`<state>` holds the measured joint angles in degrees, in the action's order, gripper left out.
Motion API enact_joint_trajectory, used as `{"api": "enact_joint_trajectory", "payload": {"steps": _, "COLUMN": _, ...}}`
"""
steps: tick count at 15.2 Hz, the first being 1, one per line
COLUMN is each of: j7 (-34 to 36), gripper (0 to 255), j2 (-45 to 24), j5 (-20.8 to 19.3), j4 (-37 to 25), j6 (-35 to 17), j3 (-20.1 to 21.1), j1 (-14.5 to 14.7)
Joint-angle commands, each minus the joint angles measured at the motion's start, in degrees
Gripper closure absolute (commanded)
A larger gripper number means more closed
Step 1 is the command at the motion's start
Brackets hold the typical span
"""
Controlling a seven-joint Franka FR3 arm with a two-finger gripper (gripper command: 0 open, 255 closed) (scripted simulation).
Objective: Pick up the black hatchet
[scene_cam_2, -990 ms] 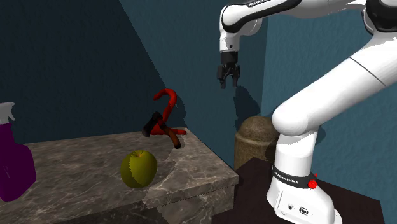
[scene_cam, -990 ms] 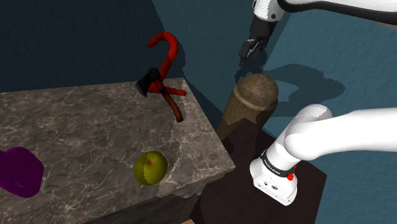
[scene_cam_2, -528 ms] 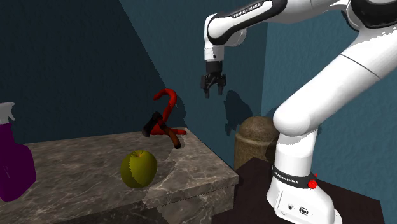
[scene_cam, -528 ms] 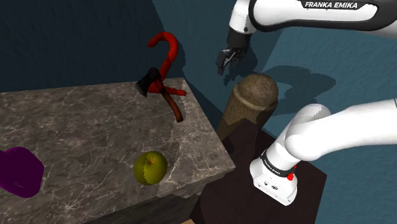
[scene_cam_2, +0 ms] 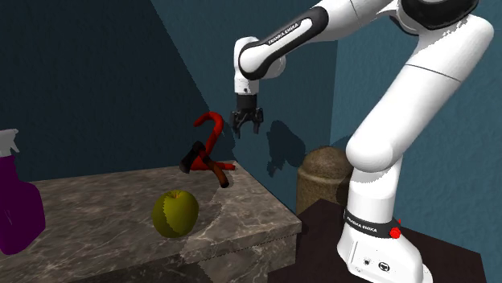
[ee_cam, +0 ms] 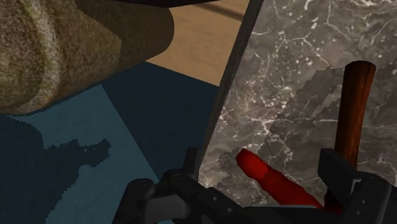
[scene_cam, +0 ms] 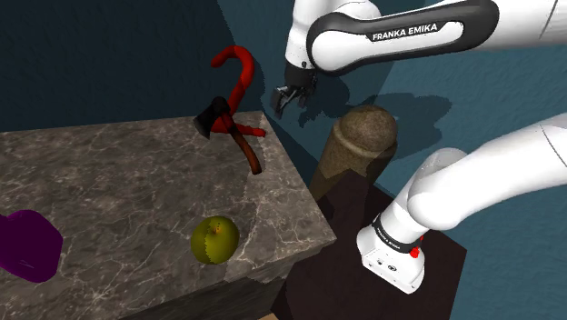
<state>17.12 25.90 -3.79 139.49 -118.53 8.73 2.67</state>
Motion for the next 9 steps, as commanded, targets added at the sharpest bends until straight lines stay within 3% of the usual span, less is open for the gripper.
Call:
{"api": "enact_joint_trajectory", "payload": {"steps": 1, "j7": 2.82, "gripper": 0, "j2": -3.39, "j5": -0.44, "j4": -1.4, "j6": -2.58, "j3": 1.8, "j1": 0.16}}
{"api": "enact_joint_trajectory", "payload": {"steps": 9, "j7": 15.06, "gripper": 0, "j2": -19.86, "j5": -7.15, "j4": -9.95, "j6": -11.46, "j3": 7.81, "j1": -0.18}}
